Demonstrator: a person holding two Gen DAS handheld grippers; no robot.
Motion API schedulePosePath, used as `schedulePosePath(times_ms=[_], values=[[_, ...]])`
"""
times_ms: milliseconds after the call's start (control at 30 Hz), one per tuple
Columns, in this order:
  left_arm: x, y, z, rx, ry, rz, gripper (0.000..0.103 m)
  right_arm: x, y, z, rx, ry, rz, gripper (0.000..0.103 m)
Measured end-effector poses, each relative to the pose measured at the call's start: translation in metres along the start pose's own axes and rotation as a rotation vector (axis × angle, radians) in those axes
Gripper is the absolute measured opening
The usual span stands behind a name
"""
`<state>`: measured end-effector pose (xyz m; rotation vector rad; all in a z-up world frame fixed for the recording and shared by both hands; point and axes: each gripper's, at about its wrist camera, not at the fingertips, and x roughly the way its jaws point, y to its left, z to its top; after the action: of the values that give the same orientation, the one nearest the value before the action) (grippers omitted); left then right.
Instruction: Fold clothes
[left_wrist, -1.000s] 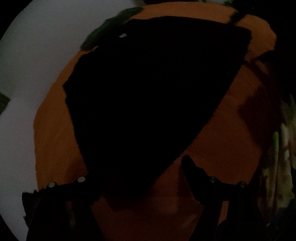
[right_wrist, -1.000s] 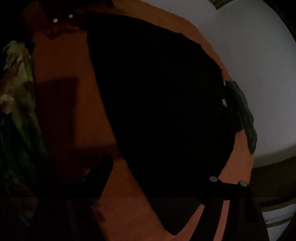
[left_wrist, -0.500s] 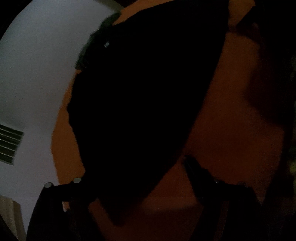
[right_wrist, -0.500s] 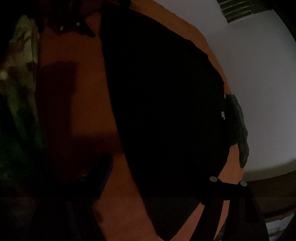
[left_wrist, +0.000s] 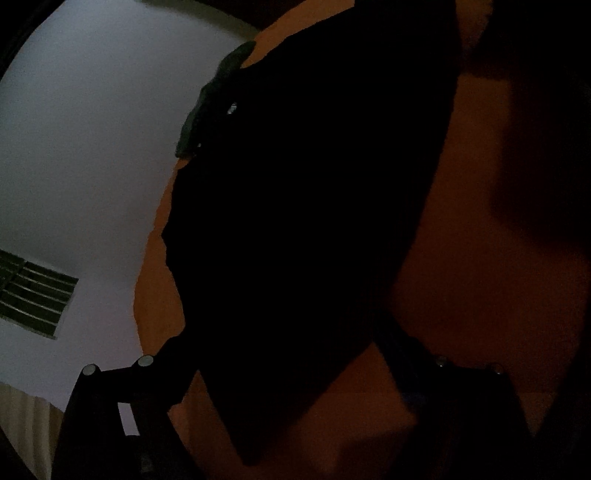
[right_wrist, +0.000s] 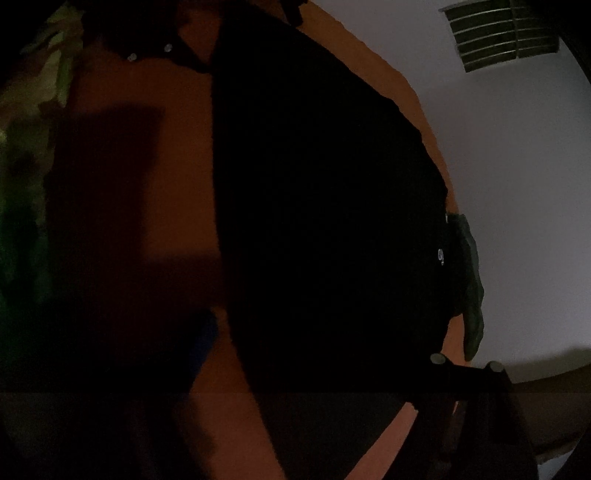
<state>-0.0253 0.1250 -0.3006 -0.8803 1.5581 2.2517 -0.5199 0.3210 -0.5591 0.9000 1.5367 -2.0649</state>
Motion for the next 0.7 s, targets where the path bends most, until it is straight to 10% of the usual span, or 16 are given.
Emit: schedulePosePath(times_ms=[700], values=[[0.037,0.060,0.002,-0.090,0.106,0.116,0.091,0.016,-0.025,-0.015,0.014,0.086,-0.104,0.085]])
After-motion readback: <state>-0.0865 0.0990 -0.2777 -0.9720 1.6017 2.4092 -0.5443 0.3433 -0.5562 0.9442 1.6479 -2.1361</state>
